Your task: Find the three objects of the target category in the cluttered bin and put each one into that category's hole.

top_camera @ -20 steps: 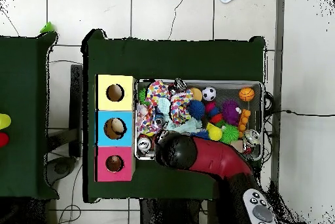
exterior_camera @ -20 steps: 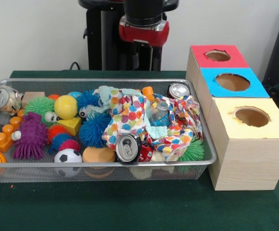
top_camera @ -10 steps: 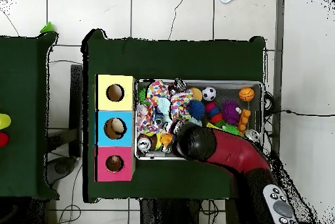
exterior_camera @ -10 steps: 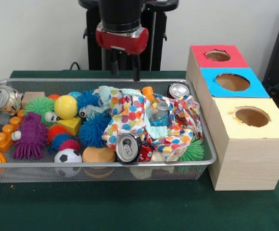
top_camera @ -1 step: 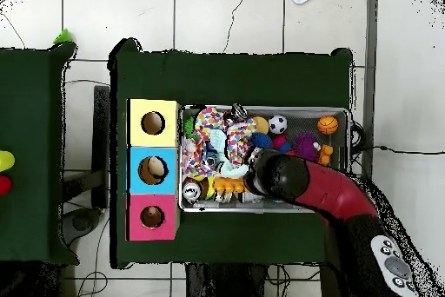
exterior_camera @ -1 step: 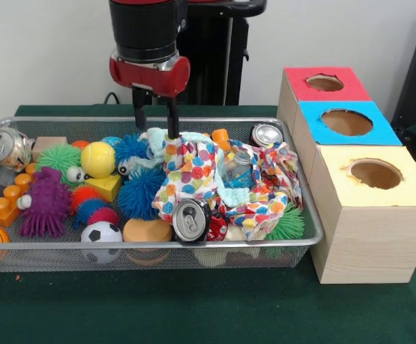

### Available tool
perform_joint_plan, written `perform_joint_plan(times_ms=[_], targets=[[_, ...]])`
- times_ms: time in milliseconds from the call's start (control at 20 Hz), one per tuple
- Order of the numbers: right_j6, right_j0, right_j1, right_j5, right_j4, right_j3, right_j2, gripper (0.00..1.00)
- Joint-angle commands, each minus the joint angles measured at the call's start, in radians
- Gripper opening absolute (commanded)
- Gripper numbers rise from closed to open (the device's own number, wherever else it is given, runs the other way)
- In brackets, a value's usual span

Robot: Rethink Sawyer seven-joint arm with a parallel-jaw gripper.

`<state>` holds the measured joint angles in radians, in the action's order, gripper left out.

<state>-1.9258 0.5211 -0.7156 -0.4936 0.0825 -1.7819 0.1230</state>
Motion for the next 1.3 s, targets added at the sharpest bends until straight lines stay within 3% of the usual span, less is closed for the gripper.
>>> perform_joint_plan(times_ms=[50,750,1300], targets=[[-0.015,0.02,0.057,-0.038,-0.024,0.08,0.103,1.0],[-0.103,-0.02,0.08,-0.053,-0.077,0.097,0.093,1.0],[-0.172,-0.102,0.119,-0.048,-0.139,0.138,0.038,1.0]])
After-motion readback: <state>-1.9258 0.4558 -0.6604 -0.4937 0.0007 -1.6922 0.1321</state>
